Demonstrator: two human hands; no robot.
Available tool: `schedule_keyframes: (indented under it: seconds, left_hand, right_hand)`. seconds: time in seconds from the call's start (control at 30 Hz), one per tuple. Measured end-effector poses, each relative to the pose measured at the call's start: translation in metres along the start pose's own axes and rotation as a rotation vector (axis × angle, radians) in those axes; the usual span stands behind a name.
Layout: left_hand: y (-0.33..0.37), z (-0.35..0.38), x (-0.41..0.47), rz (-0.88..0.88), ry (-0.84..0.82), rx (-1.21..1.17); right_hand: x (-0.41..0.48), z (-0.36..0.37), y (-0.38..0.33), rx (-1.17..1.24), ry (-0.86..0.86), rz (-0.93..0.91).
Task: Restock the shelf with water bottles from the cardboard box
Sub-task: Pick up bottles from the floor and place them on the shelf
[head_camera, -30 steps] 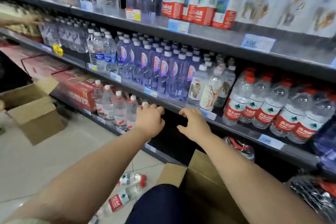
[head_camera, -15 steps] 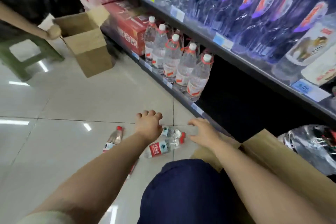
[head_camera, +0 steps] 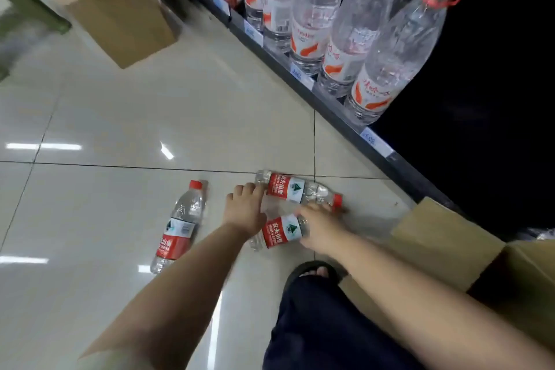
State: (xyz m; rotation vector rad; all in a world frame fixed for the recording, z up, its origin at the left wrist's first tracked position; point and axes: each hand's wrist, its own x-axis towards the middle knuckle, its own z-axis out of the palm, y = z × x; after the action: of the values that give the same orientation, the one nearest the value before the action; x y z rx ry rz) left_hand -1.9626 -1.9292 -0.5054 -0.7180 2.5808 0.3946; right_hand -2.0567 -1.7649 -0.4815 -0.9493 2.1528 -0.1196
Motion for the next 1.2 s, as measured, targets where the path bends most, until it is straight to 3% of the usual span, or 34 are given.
schedule_keyframes:
  seconds: [0.13, 0.33, 0.43, 0.57, 0.7, 0.8, 0.87, 0.93, 1.0, 1.07, 1.2]
  left_hand:
    - [0.0, 0.016, 0.039, 0.013, 0.081, 0.034]
    - [0.013, 0.031, 0.074, 0.202, 0.121, 0.099]
    - [0.016, 0.035, 0.077, 0.171, 0.073, 0.089]
    - [0.025, 0.04, 0.073, 0.019, 0.005, -0.044]
    - [0.032, 0.052, 0.069, -0.14, -0.012, -0.264]
    - [0.032, 0.055, 0.068, -0.181, -0.005, -0.395]
    - [0.028, 0.055, 0.067, -0.191, -0.014, -0.46]
    - [0.023, 0.055, 0.066, -0.197, -0.01, -0.494]
    - [0.019, 0.053, 0.066, -0.2, 0.002, -0.503]
    - [0.016, 0.051, 0.066, -0.206, 0.015, -0.519]
    - [0.013, 0.048, 0.068, -0.221, 0.108, -0.615]
  right_hand:
    - [0.027, 0.028, -0.013, -0.203, -0.11, -0.08]
    - [0.048, 0.04, -0.003, -0.56, -0.053, -0.207]
    - [0.05, 0.046, 0.005, -0.621, -0.036, -0.274]
    - [0.047, 0.046, 0.01, -0.573, 0.059, -0.161]
    - [0.034, 0.052, 0.017, -0.244, 0.093, 0.016]
    - [0.027, 0.051, 0.011, 0.297, 0.456, 0.353]
    - [0.031, 0.051, 0.006, 0.774, 0.414, 0.703]
    - [0.04, 0.052, -0.003, 1.103, 0.221, 0.908]
    - [0.043, 0.053, -0.012, 1.221, 0.133, 0.941]
    - [0.05, 0.057, -0.01, 1.149, 0.119, 0.929]
    - [0.059, 0.06, -0.012, 1.246, 0.192, 0.927]
